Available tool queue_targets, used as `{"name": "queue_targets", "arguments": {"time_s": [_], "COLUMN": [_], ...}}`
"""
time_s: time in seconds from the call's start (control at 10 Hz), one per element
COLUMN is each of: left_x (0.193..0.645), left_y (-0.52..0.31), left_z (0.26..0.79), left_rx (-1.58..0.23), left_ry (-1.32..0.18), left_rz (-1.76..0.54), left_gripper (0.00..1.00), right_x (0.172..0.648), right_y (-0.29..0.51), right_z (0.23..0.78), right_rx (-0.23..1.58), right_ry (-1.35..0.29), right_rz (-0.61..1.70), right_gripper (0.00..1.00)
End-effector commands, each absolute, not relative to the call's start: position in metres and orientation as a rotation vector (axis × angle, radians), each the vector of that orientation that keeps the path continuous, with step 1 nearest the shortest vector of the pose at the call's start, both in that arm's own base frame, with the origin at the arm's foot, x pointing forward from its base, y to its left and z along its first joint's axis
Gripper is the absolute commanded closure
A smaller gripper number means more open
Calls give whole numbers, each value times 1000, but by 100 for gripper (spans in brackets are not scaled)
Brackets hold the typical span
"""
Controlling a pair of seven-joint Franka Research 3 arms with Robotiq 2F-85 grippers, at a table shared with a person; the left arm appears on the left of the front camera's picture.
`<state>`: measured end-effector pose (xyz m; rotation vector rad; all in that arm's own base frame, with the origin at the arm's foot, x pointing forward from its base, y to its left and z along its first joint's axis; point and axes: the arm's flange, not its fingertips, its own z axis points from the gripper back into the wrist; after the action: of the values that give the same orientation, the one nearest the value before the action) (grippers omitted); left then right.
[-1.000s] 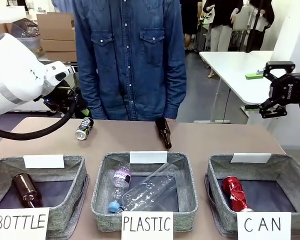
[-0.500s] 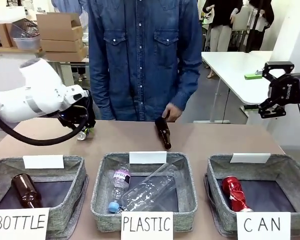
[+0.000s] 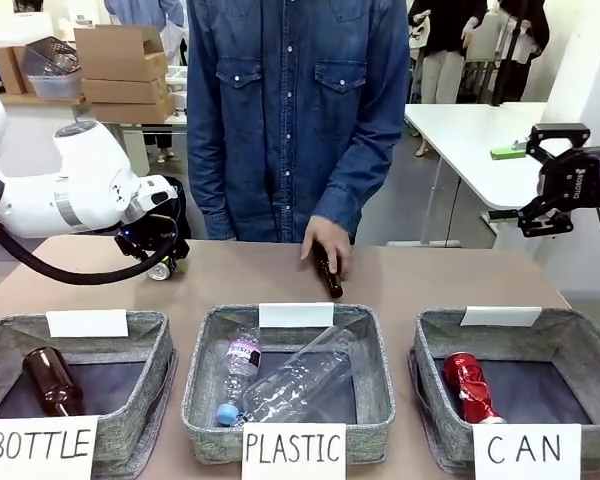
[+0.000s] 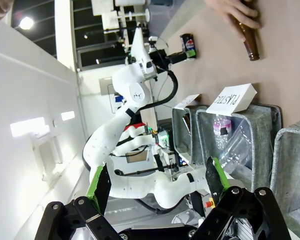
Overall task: Sort the can waste into the basket.
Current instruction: Pick up the can waste from the table and place it in the right Fabric basket.
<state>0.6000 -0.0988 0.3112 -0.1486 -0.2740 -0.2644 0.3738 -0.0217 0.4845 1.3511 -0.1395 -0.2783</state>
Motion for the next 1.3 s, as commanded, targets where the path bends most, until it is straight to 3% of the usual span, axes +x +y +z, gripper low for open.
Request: {"name": "queue_targets", "arguments": {"time_s": [0.0,0.1,0.3,0.4,0.6,1.0,1.2], "left_x": [602,602,601,601,600,561,482], "left_y": [-102,-102,-103,-103,-101,-57,-20], "left_z": [310,309,308,307,308,370,436], "left_rx": [-122,-123,-120,-117,-112,-188,-343], "left_ry": [-283,-283,-285,-290,-289,-367,-450], "left_rz": [-248,-245,-244,-244,-233,-321,-501], "left_gripper": [63,100,100,84,100,100,100], "right_x": [375,375,375,375,375,375,375], "right_y": [-25,-25,-25,-25,-25,-25,-25], "right_z": [486,486,486,486,486,486,486], "right_rx": [1349,1349,1349,1349,1349,1349,1349], "right_ry": [-150,-150,-150,-150,-150,-150,-150], "right_rz": [-253,-253,-253,-253,-253,-253,-253], "right_gripper": [0,0,0,0,0,0,0]}}
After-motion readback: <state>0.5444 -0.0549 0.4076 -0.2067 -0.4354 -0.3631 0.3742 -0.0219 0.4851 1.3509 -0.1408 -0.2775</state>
